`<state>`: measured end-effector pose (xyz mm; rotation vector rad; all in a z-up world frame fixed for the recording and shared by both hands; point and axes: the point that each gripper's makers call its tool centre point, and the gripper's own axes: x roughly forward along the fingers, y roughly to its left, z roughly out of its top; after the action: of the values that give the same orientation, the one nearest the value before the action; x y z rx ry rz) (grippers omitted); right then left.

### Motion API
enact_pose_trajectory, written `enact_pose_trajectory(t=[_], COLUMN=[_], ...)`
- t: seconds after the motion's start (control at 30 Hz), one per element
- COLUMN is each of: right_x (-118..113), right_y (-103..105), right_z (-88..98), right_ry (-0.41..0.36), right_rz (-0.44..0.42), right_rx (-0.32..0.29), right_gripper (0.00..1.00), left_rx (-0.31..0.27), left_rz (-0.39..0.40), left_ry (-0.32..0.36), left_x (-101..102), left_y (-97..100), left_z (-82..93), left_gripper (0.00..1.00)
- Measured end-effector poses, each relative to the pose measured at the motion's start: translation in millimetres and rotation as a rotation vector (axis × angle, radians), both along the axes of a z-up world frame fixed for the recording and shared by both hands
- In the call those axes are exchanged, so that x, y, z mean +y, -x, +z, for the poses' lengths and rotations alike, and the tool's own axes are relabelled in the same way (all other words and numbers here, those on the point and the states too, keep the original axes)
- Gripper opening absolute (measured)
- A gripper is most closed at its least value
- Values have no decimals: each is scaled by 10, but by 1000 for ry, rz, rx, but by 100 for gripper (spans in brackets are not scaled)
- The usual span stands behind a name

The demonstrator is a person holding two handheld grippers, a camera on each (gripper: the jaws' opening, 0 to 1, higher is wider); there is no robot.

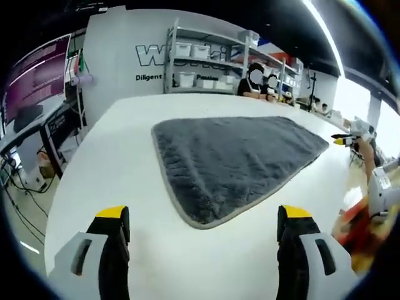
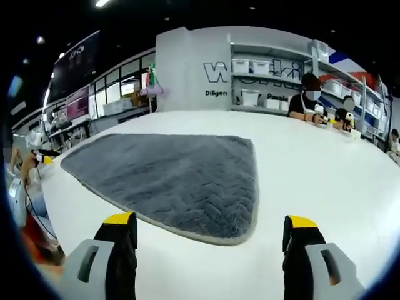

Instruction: Fold the towel on the table until its edges align and the towel forms a compact rectangular stack.

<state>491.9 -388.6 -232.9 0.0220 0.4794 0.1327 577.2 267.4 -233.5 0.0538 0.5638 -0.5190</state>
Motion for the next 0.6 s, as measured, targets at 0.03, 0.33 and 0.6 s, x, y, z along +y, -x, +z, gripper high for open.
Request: enact_pose_trajectory(t=[0.03,0.33,0.6], right_x=[14,32,-4], right_y=[4,81,105], right_z=[-6,-26,-33], right_ry=[-10,31,84], right_rz=[5,12,24], right_rx=[4,55,99], right_gripper=[100,100,100], left_rx=[9,82,84], left_rz=[3,7,32], left_ry=[-8,-58,-68], left_x=[12,6,70], left_y=[16,144,108], left_z=[-16,-110,-76], left_gripper=[97,99,98])
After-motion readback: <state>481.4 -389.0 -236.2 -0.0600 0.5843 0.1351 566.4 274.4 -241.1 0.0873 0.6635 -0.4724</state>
